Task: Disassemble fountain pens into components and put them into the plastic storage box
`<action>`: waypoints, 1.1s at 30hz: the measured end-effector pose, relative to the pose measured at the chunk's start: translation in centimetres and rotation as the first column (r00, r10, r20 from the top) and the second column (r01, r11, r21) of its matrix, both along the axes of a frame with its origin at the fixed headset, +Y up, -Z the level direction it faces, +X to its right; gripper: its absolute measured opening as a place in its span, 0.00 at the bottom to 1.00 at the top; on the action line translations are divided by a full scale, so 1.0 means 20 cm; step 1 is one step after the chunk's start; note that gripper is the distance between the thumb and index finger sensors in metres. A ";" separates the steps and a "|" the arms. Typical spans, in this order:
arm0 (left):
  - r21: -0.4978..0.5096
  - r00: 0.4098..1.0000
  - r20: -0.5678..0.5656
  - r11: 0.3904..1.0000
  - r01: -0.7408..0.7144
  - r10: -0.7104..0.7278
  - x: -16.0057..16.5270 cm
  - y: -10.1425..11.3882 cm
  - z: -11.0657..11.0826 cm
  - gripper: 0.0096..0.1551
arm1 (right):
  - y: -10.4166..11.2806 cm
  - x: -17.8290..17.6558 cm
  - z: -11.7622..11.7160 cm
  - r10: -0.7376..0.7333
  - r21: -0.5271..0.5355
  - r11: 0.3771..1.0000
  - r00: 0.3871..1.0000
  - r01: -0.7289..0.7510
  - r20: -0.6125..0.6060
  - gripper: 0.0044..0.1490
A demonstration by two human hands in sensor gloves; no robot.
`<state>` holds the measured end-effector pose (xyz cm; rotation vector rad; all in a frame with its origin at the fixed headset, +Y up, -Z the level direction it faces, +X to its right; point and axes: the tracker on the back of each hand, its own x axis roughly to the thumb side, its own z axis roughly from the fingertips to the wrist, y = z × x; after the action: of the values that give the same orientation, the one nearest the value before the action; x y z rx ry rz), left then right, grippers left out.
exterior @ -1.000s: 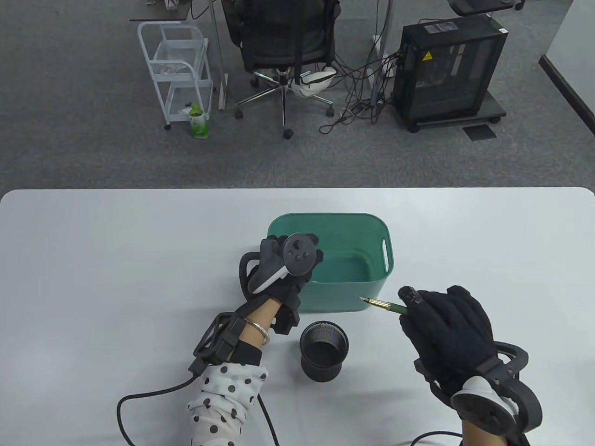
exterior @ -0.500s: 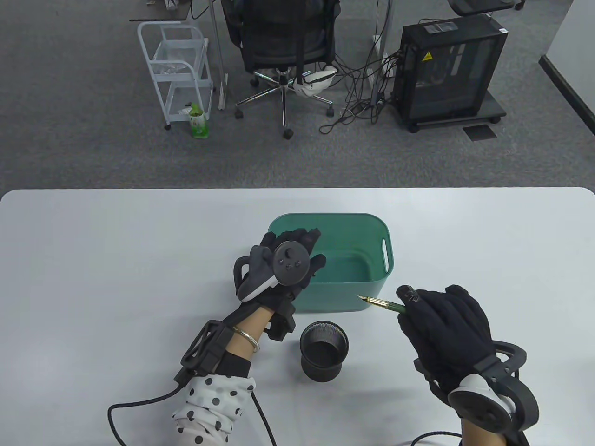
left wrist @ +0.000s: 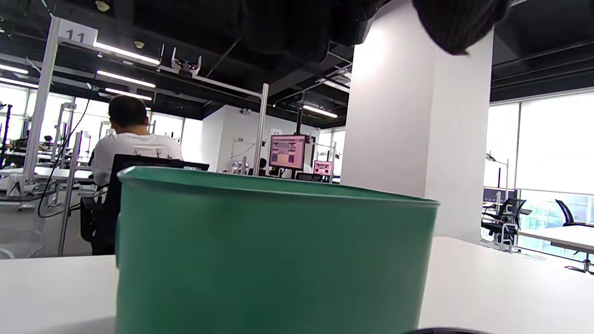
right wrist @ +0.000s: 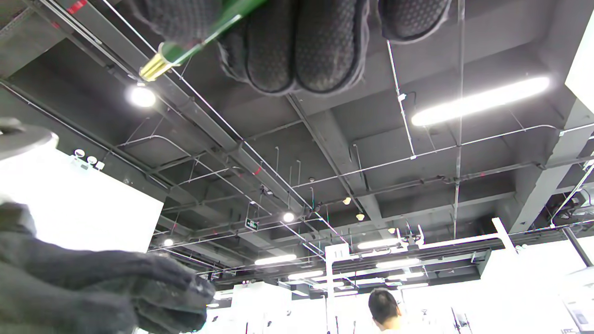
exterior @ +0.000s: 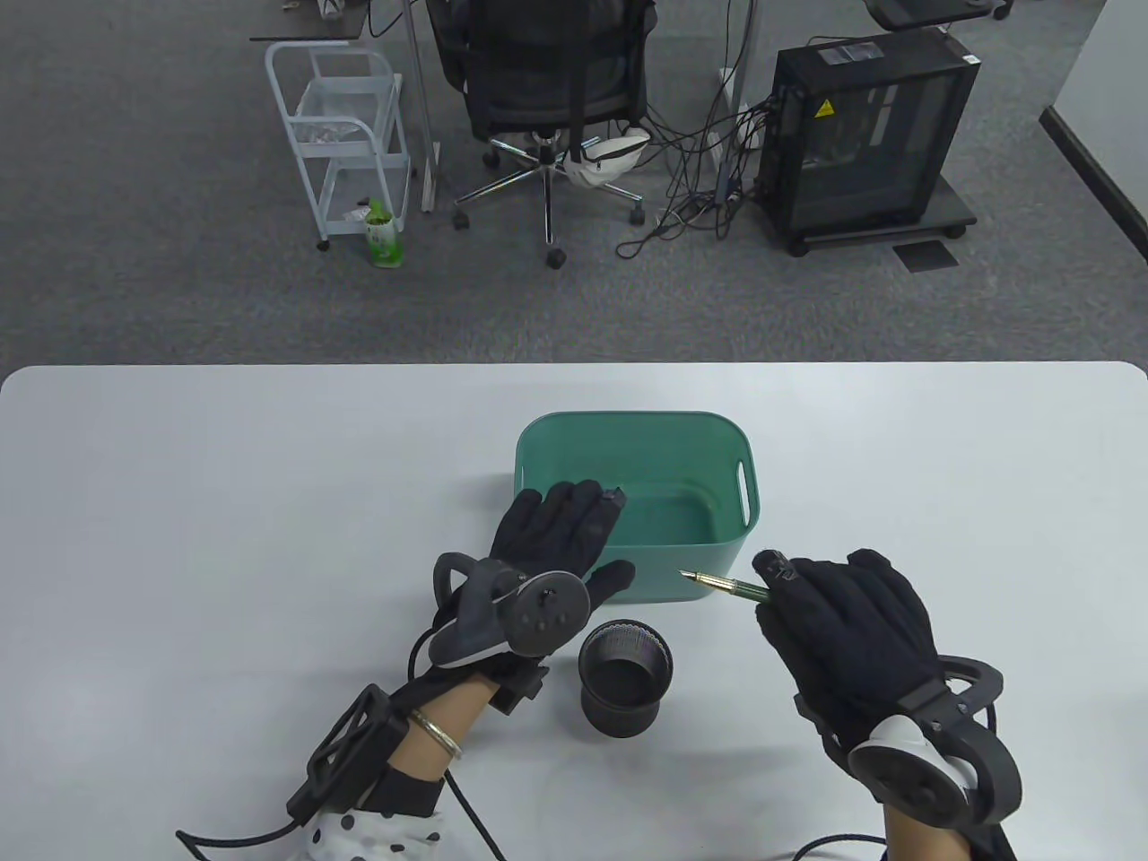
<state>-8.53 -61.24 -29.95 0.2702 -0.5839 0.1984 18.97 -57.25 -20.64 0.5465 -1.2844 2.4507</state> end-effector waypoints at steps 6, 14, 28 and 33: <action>0.049 0.996 0.028 0.995 -0.086 0.084 -0.04 -0.02 0.12 0.43 | -0.01 -0.02 -0.01 0.020 -0.012 1.000 1.000 -0.020 0.001 0.28; 0.095 0.996 0.011 0.991 -0.090 0.089 -0.10 -0.06 0.23 0.44 | -0.04 -0.05 -0.04 0.065 -0.033 0.997 0.998 -0.065 0.012 0.28; 0.119 0.990 0.049 0.984 -0.135 0.130 -0.13 -0.04 0.26 0.44 | -0.09 -0.08 -0.07 0.116 -0.067 0.991 0.993 -0.115 0.024 0.28; 0.129 0.988 0.051 0.980 -0.149 0.144 -0.13 -0.04 0.26 0.44 | -0.10 -0.10 -0.08 0.138 -0.080 0.987 0.990 -0.136 0.017 0.28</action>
<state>-11.22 -62.06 -24.79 0.4392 -0.6199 0.3090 16.99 -59.23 -22.23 0.6064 -1.1895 2.6142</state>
